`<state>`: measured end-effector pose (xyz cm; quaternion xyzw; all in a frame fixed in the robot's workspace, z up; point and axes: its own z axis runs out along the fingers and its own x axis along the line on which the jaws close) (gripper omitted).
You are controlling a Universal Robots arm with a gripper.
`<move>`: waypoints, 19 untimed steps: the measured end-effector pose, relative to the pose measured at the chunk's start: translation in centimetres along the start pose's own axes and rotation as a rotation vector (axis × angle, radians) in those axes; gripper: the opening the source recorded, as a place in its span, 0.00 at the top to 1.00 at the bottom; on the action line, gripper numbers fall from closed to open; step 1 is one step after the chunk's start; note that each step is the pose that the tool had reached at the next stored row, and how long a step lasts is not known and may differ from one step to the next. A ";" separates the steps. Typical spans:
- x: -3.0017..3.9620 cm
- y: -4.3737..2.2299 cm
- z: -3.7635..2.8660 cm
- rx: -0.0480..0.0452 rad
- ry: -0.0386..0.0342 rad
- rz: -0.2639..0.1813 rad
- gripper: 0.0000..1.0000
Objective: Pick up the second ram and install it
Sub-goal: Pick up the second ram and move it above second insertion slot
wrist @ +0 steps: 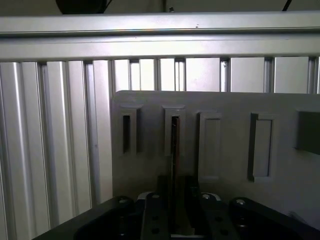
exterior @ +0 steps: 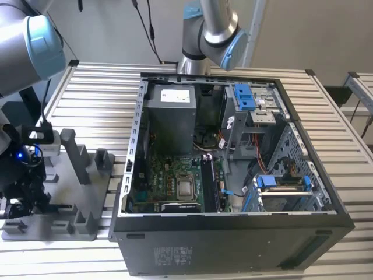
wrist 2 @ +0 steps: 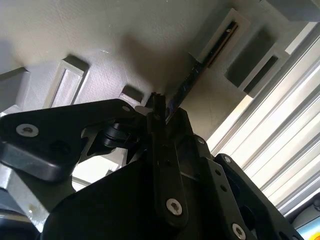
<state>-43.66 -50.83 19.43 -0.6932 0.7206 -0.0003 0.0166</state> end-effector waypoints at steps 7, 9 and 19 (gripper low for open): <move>0.00 0.00 0.00 0.0000 -0.0008 0.000 0.81; 0.00 0.00 0.00 0.0000 -0.0011 0.000 0.81; 0.00 0.00 0.00 -0.0001 -0.0028 0.000 0.86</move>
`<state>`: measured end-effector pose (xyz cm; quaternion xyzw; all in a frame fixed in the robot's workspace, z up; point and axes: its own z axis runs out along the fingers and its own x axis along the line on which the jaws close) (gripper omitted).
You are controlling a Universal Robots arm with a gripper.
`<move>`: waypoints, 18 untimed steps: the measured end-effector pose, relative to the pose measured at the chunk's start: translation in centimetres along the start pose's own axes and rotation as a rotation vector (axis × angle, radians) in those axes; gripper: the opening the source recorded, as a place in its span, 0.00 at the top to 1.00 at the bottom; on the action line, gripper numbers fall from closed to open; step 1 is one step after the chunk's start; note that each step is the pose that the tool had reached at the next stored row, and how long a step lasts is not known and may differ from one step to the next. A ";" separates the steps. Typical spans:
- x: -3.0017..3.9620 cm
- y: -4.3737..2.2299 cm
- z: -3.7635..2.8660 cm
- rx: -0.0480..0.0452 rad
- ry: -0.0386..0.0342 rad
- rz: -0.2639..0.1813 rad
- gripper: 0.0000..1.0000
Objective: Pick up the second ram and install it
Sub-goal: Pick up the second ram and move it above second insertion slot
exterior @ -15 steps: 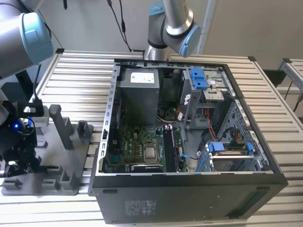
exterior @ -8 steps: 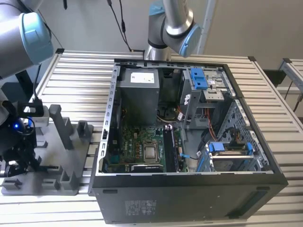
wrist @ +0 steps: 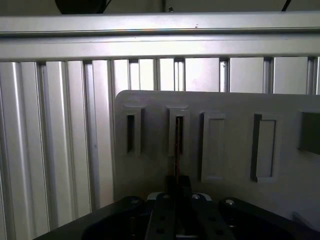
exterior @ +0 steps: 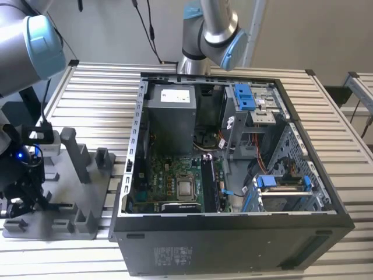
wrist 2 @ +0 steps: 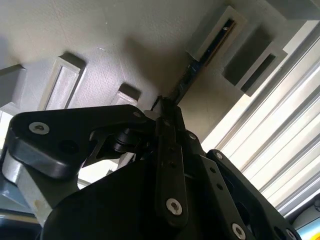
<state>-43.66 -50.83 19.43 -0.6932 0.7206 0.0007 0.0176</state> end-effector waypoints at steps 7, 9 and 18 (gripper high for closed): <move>0.00 -0.01 0.00 0.0000 -0.0008 0.000 0.86; 0.01 0.00 -0.06 0.0000 -0.0009 0.000 0.86; -0.03 -0.03 -1.31 0.0000 -0.0009 0.000 0.86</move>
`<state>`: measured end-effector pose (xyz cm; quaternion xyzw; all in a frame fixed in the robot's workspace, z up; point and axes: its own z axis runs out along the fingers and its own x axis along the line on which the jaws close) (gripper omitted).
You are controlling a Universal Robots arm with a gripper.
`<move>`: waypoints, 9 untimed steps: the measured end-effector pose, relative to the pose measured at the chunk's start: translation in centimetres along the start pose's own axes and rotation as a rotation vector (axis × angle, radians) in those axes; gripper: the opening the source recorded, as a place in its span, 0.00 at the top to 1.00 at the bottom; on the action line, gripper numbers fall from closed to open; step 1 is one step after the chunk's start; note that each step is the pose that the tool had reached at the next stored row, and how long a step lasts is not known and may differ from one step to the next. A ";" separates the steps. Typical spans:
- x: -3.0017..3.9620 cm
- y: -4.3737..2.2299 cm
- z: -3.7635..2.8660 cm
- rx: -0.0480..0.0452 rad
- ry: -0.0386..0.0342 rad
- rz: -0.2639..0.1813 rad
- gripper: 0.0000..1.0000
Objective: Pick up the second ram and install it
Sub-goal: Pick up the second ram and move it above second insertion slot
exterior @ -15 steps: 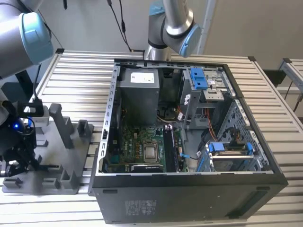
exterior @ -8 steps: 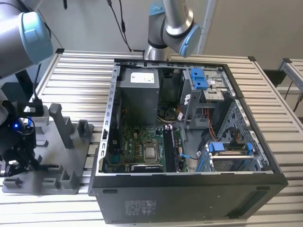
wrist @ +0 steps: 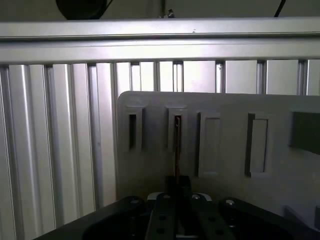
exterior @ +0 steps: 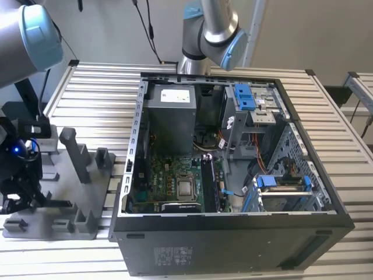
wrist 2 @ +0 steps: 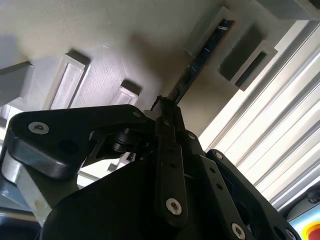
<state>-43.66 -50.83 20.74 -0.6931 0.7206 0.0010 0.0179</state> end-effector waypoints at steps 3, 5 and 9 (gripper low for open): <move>-0.01 0.00 -0.19 0.0001 -0.0001 0.000 0.86; -0.01 -0.01 -0.33 -0.0001 0.0001 0.000 0.86; -0.02 -0.02 -0.80 0.0000 -0.0001 0.000 0.86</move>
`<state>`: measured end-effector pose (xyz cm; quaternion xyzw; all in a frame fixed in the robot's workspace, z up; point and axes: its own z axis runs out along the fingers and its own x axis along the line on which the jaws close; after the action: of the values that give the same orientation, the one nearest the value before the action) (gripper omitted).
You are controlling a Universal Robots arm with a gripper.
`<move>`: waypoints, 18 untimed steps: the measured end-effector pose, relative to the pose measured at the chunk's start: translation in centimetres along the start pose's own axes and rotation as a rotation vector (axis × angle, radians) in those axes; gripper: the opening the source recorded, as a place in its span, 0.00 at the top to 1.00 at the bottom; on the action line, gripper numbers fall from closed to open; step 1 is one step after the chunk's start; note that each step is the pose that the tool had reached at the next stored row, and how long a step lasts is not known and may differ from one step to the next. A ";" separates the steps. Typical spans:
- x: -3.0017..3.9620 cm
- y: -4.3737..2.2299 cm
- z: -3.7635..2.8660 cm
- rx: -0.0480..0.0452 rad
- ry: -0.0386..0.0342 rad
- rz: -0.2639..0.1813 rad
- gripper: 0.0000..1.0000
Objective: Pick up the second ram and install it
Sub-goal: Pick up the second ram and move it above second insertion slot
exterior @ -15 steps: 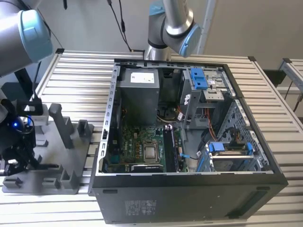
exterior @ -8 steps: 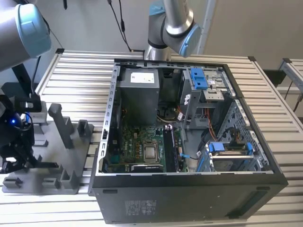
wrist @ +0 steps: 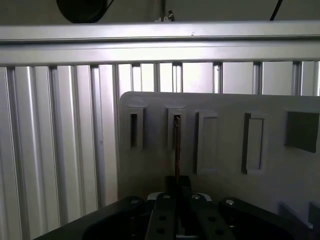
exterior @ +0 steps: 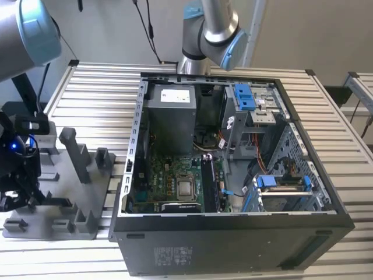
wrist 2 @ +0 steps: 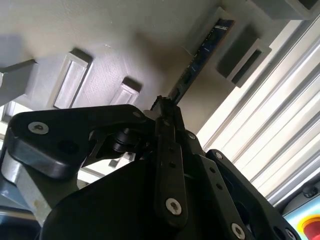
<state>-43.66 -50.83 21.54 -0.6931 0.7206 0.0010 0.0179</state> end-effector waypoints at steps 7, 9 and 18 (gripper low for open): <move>-0.02 -0.02 -0.94 0.0000 0.0001 0.000 0.86; -0.03 -0.03 -1.24 0.0000 0.0001 0.000 0.86; -0.05 -0.05 -2.02 0.0000 0.0001 0.000 0.86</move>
<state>-43.66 -50.83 23.57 -0.6931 0.7206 0.0010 0.0179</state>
